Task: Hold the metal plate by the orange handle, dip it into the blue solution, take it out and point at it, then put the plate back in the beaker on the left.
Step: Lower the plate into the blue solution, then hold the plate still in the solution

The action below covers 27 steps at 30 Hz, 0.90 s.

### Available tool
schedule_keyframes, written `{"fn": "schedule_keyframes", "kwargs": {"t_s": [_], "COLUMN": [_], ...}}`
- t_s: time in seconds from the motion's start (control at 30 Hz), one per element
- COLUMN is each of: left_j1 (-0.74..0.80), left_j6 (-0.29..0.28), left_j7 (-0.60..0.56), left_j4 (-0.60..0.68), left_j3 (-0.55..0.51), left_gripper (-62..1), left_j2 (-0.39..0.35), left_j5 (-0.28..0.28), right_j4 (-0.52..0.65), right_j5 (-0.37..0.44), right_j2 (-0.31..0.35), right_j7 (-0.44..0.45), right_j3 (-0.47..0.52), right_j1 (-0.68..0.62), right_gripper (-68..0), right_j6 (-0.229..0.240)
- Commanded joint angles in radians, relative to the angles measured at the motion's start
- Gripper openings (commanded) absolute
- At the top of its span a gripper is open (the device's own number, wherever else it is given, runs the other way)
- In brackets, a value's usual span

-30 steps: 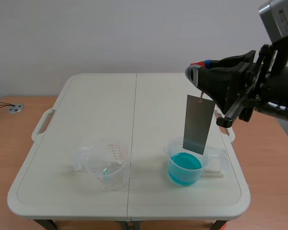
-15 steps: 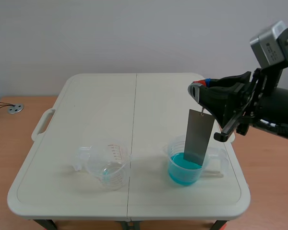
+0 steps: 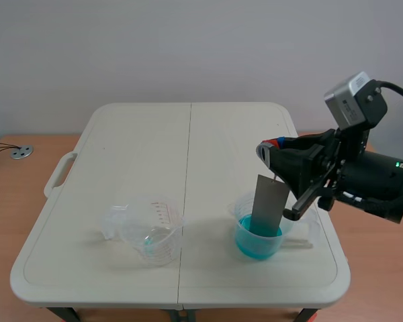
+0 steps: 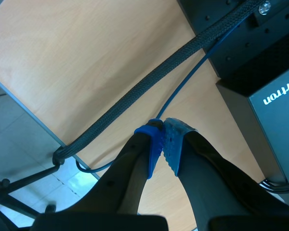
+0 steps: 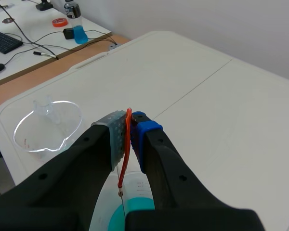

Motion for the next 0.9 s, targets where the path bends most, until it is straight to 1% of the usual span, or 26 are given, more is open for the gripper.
{"fn": "schedule_keyframes", "kwargs": {"t_s": [0.0,0.1,0.4,0.47,0.87], "left_j1": [0.014,0.014,0.014,0.014,0.014], "left_j6": [-0.002,-0.002,-0.003,-0.003,-0.003], "left_j7": [-0.007,-0.007,-0.007,-0.007,-0.007], "left_j4": [0.006,0.006,0.006,0.006,0.006], "left_j3": [-0.004,-0.004,-0.004,-0.004,-0.004], "left_gripper": [-59.3,-59.3,-59.3,-59.3,-59.3], "left_j2": [0.002,0.002,0.002,0.002,0.008], "left_j5": [-0.002,-0.002,-0.002,-0.002,-0.002], "right_j4": [-0.006,-0.031,-0.074,-0.079,-0.080], "right_j5": [0.008,-0.016,-0.044,-0.060,-0.062], "right_j2": [0.008,0.008,0.008,0.008,0.008], "right_j7": [0.029,0.045,0.073,0.085,0.086], "right_j3": [-0.006,-0.018,-0.030,-0.030,-0.030], "right_j1": [0.037,0.050,0.058,0.058,0.058], "right_gripper": [-66.2,-66.2,-66.2,-66.2,-66.2], "right_j6": [0.008,0.008,0.008,0.008,0.008]}}
